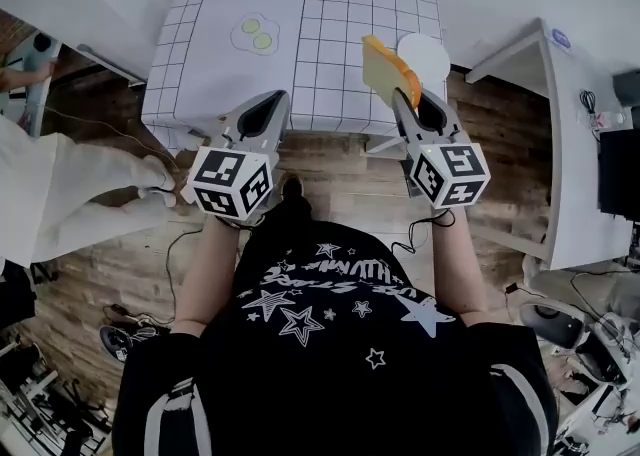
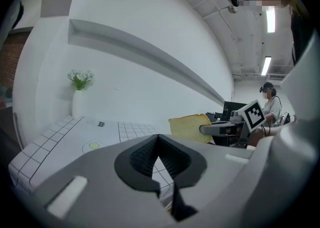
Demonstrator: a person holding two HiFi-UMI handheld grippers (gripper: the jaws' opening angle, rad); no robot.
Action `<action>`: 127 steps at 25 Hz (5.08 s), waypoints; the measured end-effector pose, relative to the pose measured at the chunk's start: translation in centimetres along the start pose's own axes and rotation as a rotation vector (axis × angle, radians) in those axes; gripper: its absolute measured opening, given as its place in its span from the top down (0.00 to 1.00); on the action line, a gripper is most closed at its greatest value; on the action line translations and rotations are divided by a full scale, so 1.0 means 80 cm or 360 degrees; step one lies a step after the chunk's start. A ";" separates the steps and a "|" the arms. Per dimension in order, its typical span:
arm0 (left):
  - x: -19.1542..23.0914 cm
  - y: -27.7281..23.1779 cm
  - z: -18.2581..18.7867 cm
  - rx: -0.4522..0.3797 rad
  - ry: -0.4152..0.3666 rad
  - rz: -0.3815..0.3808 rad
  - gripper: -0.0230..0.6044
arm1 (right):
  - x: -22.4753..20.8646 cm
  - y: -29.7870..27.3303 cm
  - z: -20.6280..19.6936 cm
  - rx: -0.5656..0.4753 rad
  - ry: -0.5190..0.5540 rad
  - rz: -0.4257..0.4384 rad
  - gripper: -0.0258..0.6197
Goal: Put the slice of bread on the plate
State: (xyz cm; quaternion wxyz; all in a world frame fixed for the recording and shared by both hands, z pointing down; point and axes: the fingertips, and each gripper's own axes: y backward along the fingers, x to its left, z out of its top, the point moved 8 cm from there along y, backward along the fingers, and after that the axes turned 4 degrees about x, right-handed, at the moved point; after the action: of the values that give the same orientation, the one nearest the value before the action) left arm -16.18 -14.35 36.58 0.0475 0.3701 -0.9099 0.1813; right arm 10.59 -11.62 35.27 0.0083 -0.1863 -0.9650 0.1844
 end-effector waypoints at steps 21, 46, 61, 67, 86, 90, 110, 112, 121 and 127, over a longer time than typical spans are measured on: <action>0.144 -0.134 0.039 0.0119 0.0091 -0.0302 0.95 | -0.022 -0.113 0.044 0.0131 -0.0072 -0.0337 0.81; -0.017 -0.238 0.050 0.0113 0.0028 -0.0143 0.95 | -0.213 -0.075 0.009 0.0138 -0.0039 -0.0158 0.81; -0.081 -0.309 0.048 0.0140 -0.0004 0.0019 0.95 | -0.276 -0.098 -0.016 0.0416 0.0959 -0.0234 0.81; -0.087 -0.312 0.042 0.0149 0.0011 0.0099 0.95 | -0.265 -0.125 -0.036 0.0496 0.1392 -0.0220 0.81; -0.102 -0.299 0.020 0.0193 0.0027 0.0218 0.95 | -0.230 -0.147 -0.106 0.0669 0.1935 -0.0151 0.81; -0.104 -0.293 0.019 0.0180 0.0028 0.0228 0.95 | -0.225 -0.145 -0.104 0.0677 0.1968 -0.0173 0.81; -0.108 -0.268 0.005 0.0173 0.0049 0.0269 0.95 | -0.210 -0.141 -0.137 0.0858 0.1795 0.0070 0.75; -0.108 -0.267 0.003 0.0177 0.0053 0.0269 0.95 | -0.208 -0.139 -0.138 0.0877 0.1784 0.0114 0.73; -0.111 -0.262 -0.003 0.0182 0.0064 0.0269 0.95 | -0.201 -0.133 -0.152 0.0903 0.1657 0.0265 0.69; -0.109 -0.258 -0.002 0.0170 0.0063 0.0265 0.95 | -0.201 -0.129 -0.157 0.0914 0.1639 0.0244 0.68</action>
State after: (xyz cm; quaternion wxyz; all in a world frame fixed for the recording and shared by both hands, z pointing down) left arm 4.36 -22.17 40.88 0.0305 0.2915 -0.9254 0.2401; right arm 22.97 -21.93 51.52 0.5122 -0.3112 -0.7320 0.3241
